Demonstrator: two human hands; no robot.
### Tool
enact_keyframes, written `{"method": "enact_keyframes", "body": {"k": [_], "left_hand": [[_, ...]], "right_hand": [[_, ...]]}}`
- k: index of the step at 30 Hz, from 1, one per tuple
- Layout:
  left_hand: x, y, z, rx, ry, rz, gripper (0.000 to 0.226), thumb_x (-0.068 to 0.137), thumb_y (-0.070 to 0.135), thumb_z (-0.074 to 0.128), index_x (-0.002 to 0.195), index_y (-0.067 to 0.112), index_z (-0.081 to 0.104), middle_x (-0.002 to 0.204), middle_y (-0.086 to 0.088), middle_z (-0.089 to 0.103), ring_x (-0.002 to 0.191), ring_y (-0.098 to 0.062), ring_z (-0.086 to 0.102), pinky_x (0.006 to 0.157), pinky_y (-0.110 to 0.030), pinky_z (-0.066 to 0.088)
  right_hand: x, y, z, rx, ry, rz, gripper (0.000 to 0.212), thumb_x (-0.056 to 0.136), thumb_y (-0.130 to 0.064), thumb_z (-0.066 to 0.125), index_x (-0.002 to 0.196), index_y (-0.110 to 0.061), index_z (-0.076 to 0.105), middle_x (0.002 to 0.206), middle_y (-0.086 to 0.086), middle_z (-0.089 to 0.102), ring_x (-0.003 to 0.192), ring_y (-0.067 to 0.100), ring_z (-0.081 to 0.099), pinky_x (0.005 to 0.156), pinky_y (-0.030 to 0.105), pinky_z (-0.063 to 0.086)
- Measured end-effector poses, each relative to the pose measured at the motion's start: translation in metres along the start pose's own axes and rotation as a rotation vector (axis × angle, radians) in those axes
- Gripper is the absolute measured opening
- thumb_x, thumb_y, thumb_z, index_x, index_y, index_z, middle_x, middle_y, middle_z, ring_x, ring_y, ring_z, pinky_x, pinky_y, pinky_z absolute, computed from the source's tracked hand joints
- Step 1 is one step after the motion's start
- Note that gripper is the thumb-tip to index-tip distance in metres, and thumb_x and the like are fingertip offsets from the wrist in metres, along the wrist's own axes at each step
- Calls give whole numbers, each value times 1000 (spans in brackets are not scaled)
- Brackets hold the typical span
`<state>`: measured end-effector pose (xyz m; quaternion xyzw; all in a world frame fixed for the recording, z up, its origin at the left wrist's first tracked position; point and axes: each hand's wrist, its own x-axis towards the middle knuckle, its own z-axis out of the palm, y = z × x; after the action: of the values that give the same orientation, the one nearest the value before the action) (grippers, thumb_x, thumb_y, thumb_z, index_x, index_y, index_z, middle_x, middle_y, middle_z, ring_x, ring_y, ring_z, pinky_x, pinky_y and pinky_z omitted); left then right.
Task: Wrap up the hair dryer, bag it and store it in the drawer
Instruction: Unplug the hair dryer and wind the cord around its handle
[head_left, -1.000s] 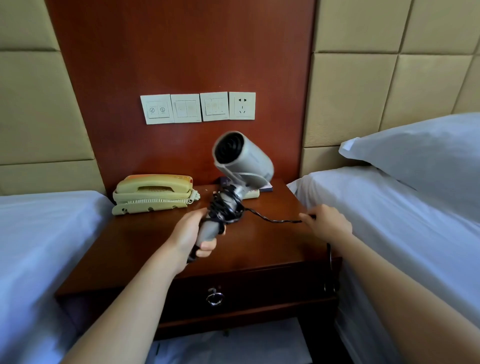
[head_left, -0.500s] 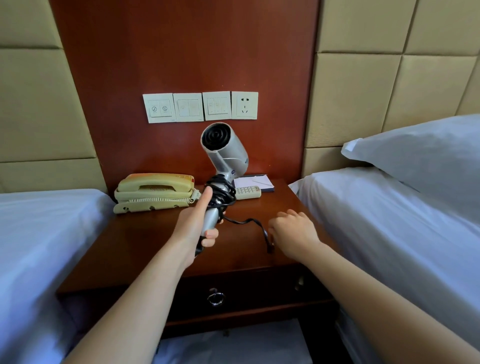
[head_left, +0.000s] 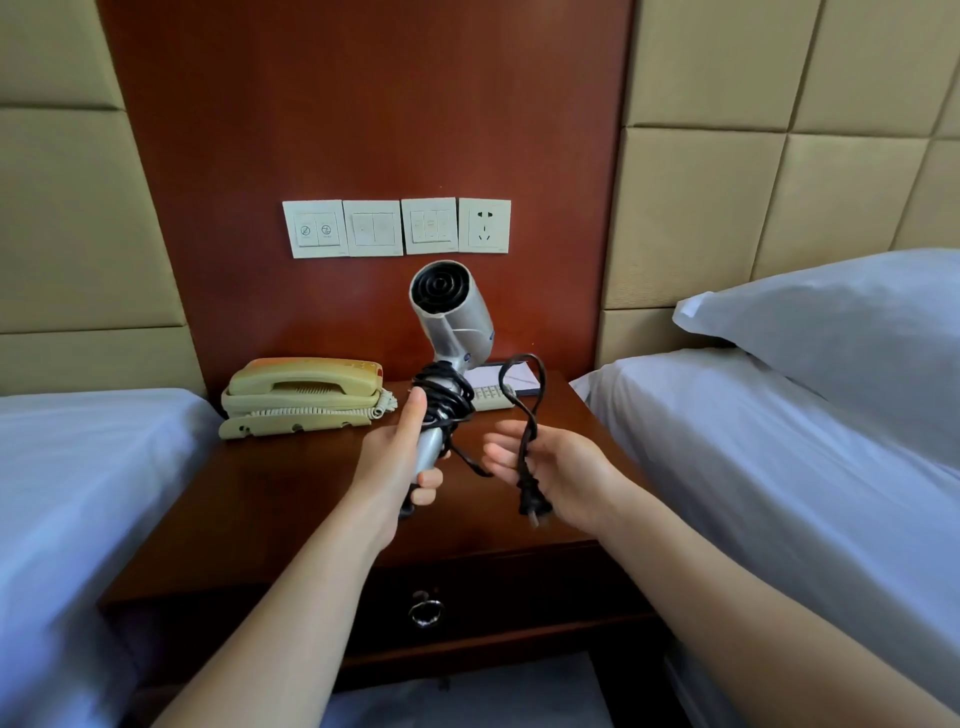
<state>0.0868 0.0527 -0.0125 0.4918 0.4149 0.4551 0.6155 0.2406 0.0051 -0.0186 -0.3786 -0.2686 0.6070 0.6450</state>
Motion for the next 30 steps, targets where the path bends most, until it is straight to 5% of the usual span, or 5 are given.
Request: {"method": "enact_keyframes", "body": {"k": [10,17,22,26,30], "left_hand": [[-2,5,-9,75,-174,69,49,83,59,50,84,11,42,52,1,30,35,-12,31,34,-17,20],[-1,3,-10,38,-134,64,49,87,57,49,83,8,46,46,6,34,34,-11,32,33,-16,22],[0,4,-11,-4,-78,67,49,87,56,51,74,8,46,53,1,38,35,-11,34,33,-16,21],[3,5,-12,-58,8,39,50,86,57,53,88,8,51,71,-7,46,36,-10,36,33,-17,22],[7,5,-16,93,145,6,45,84,55,59,82,11,52,76,-3,47,36,-9,36,34,-18,25]], "right_hand": [[1,-14,-17,-210,-71,127,81,94,-60,16,58,-4,61,56,9,58,58,25,66,82,41,50],[-10,-8,-14,-614,-219,71,15,89,4,51,86,-7,59,69,5,58,64,19,59,48,16,44],[2,-1,-25,-515,-140,108,59,84,13,53,135,-13,36,109,15,56,59,15,65,69,29,52],[-7,1,-14,-692,-328,298,25,91,3,48,116,2,52,73,6,66,49,8,56,49,16,46],[-17,4,8,-1405,-279,53,17,93,-10,47,88,-10,63,64,-2,57,56,12,51,51,20,41]]}}
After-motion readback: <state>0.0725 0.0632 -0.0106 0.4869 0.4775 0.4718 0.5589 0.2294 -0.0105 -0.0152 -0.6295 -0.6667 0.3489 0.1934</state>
